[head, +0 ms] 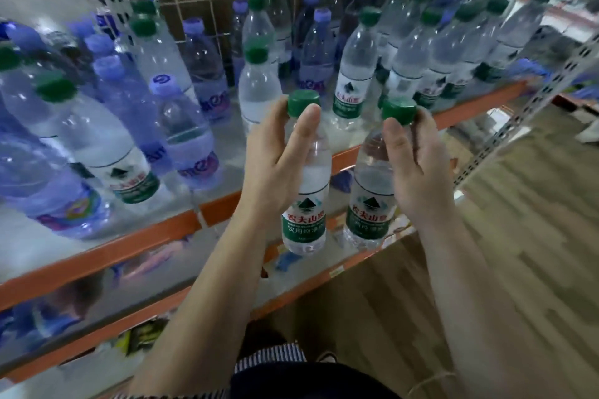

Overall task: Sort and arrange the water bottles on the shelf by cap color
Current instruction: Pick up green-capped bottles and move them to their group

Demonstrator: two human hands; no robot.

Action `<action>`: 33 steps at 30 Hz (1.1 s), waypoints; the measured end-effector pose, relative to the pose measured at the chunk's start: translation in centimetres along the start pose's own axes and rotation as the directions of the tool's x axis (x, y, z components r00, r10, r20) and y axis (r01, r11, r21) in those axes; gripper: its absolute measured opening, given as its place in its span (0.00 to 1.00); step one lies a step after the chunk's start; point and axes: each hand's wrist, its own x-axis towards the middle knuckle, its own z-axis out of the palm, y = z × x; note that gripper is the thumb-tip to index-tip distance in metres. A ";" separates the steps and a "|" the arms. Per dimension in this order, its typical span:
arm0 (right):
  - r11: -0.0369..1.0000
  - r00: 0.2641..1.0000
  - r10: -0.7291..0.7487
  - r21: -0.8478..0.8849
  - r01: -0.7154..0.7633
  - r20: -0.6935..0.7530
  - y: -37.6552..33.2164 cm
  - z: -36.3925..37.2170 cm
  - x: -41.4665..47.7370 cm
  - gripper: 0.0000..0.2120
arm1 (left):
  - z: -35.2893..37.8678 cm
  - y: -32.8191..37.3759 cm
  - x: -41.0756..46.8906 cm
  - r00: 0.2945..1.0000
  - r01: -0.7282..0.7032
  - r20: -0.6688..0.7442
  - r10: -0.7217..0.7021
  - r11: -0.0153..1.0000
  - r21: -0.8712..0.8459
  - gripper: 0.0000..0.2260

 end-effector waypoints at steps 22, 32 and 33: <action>0.980 0.991 -0.051 0.195 0.027 0.121 9.6 0.5 14.2 0.12 | 5.9 -9.0 16.9 0.922 -0.097 -0.327 0.207 0.941 0.323 0.05; 0.928 0.928 -0.226 0.356 0.113 0.295 10.4 1.2 17.3 0.11 | 5.7 -11.0 18.8 0.890 0.085 -0.434 0.140 0.884 0.459 0.09; 0.923 0.921 -0.239 0.366 0.117 0.308 10.4 1.3 17.3 0.11 | 5.8 -10.8 18.8 0.892 0.109 -0.436 0.122 0.877 0.469 0.09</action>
